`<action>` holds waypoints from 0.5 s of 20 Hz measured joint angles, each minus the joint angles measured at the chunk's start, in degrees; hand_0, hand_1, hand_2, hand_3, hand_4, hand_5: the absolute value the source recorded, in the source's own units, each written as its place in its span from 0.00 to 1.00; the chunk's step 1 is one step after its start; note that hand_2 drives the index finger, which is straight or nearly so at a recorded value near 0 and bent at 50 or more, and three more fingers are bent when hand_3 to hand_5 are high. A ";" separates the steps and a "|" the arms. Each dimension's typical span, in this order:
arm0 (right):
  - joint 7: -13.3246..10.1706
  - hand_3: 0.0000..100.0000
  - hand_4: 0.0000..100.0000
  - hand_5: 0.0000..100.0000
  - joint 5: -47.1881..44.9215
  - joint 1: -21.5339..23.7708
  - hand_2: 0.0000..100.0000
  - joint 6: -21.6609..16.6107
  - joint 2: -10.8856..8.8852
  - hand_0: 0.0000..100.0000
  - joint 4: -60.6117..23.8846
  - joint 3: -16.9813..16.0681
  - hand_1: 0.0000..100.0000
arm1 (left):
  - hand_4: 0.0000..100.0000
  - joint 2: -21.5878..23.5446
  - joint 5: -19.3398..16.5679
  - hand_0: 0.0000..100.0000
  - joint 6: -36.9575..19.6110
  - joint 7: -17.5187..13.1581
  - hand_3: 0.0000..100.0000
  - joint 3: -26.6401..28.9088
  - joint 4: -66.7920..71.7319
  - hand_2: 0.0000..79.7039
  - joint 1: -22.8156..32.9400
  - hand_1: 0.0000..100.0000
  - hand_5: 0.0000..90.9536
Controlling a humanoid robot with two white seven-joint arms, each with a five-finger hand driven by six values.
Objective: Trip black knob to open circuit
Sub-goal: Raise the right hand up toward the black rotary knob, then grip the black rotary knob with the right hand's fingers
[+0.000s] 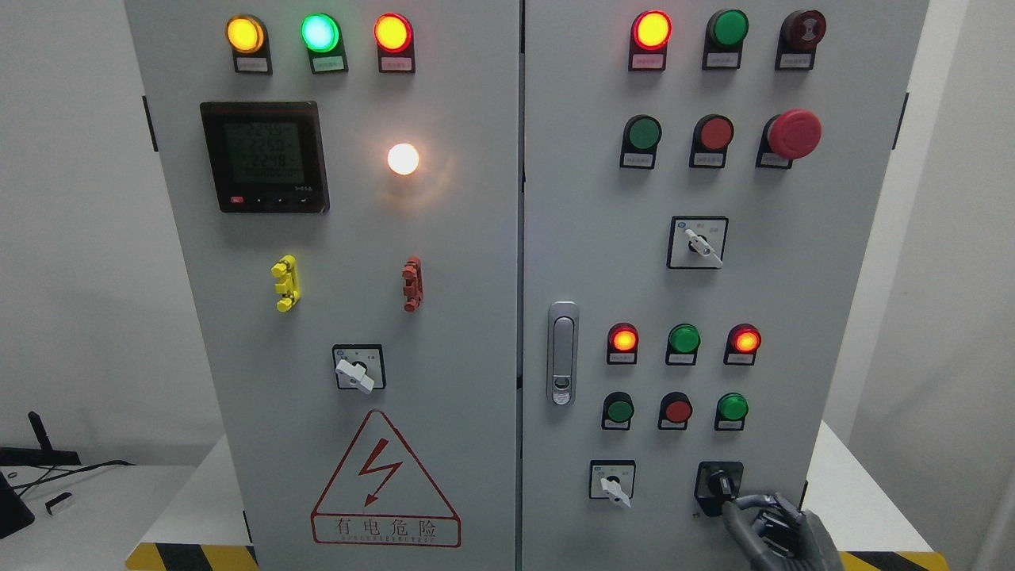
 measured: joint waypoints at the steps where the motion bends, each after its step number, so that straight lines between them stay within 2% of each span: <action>1: -0.01 0.88 0.78 0.78 0.00 0.00 0.48 -0.05 0.05 0.32 0.05 0.04 0.64 | 0.00 0.00 0.00 0.12 0.00 0.00 0.00 0.00 0.00 0.00 0.00 0.39 0.00; 10: -0.55 0.88 0.78 0.78 0.00 0.09 0.48 -0.06 0.45 0.33 0.23 0.48 0.64 | 0.00 0.00 0.00 0.12 0.00 0.00 0.00 0.00 0.00 0.00 0.00 0.39 0.00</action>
